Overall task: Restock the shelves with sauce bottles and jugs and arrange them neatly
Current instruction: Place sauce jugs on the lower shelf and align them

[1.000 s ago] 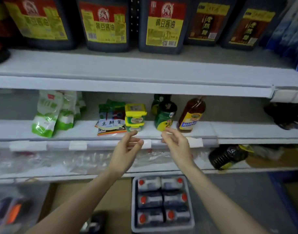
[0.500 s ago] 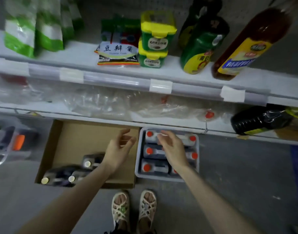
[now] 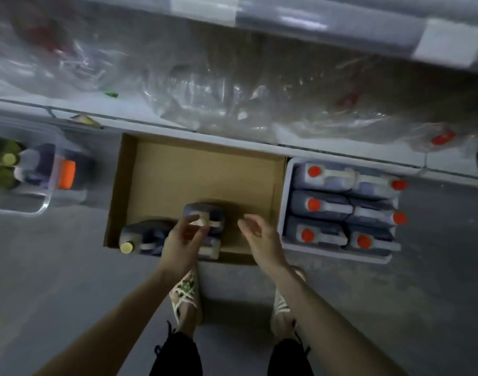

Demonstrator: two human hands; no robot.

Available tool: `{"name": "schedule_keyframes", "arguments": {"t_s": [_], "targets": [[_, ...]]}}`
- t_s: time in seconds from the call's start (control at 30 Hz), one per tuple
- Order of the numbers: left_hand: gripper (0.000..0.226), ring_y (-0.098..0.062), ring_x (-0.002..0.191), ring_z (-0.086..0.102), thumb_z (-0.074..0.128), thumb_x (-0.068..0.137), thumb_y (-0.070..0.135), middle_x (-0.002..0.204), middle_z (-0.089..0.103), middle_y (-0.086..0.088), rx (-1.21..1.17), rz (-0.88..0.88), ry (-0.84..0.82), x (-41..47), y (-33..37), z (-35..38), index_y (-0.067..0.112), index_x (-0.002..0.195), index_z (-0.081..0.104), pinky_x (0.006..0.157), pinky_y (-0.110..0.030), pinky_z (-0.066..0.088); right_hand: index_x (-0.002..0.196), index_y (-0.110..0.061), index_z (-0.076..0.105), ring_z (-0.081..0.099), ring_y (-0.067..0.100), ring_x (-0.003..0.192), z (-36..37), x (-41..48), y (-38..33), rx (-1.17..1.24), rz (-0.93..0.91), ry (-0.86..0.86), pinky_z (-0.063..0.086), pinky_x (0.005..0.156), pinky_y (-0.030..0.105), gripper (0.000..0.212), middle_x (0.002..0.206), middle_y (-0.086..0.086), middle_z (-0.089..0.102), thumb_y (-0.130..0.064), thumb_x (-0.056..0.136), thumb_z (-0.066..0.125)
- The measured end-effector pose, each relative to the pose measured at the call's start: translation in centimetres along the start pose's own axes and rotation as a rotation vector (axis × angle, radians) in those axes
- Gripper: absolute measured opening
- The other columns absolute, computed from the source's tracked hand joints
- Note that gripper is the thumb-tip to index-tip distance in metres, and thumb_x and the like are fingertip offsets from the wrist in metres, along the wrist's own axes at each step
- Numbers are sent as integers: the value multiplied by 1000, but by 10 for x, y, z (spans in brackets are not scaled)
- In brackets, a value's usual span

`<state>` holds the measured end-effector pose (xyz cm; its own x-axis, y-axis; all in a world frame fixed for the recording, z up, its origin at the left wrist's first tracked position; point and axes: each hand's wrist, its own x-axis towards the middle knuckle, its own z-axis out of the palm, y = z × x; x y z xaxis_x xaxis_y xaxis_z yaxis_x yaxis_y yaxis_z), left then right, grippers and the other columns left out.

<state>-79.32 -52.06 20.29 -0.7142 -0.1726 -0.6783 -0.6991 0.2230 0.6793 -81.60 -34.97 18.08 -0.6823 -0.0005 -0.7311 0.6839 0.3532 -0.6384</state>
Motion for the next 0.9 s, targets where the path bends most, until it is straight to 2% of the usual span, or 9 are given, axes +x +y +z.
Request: {"name": "schedule_keyframes", "arguments": {"t_s": [0.13,0.2,0.27,0.33,0.47,0.6,0.7,0.77,0.9], "targets": [[27,7,77,58,57,95,21,90,59,16,109,-26,3,41,-59,-31,12,120,56,62,-3,42,129,-8,53,56,3,88,65,42,24,-41,53,-22,44,65,3,38,106,-3,59,-25,96,57],[28,6,79,55,57,95,21,88,58,17,137,-52,-15,54,-80,-38,11,122,56,61,-2,41,130,-7,53,58,12,101,87,60,38,-40,73,-26,48,77,11,42,112,0,61,-27,94,61],[32,4,78,56,57,95,22,87,60,13,156,-79,-34,70,-103,-48,11,125,54,61,-4,41,131,-10,53,57,17,112,110,81,56,-85,92,-49,49,93,29,50,118,1,59,-37,90,65],[37,1,79,57,57,95,25,91,62,6,163,-106,-34,84,-118,-54,12,129,52,61,-7,41,132,-13,53,51,14,115,121,95,65,-151,111,-79,45,96,31,54,121,-4,53,-44,89,64],[37,-2,80,58,57,95,23,94,62,3,154,-129,-24,102,-135,-62,11,130,52,66,-12,45,105,-17,60,59,19,102,133,116,79,-242,79,-122,45,83,33,38,111,6,62,-50,86,65],[39,-19,95,63,57,95,24,101,63,-3,135,-152,-30,115,-143,-68,11,131,51,81,-32,52,108,-10,59,57,18,95,133,130,78,-390,82,-209,43,71,31,59,105,3,60,-63,83,60],[35,-15,88,62,57,95,27,97,64,0,151,-150,-20,118,-145,-69,13,127,54,72,-23,48,109,-8,58,52,14,88,136,135,72,-445,100,-221,34,59,20,62,97,-1,56,-64,83,58],[33,-12,85,61,57,95,28,96,63,1,153,-147,-16,114,-142,-72,15,126,55,70,-22,48,94,-9,59,54,15,78,142,133,65,-449,81,-216,33,55,22,57,79,-4,55,-65,82,58],[31,-9,82,60,55,96,26,92,62,3,139,-107,-60,98,-126,-78,13,124,54,67,-20,47,87,-7,61,55,17,70,138,115,41,-378,100,-157,37,50,22,55,69,-1,55,-61,86,55]]}}
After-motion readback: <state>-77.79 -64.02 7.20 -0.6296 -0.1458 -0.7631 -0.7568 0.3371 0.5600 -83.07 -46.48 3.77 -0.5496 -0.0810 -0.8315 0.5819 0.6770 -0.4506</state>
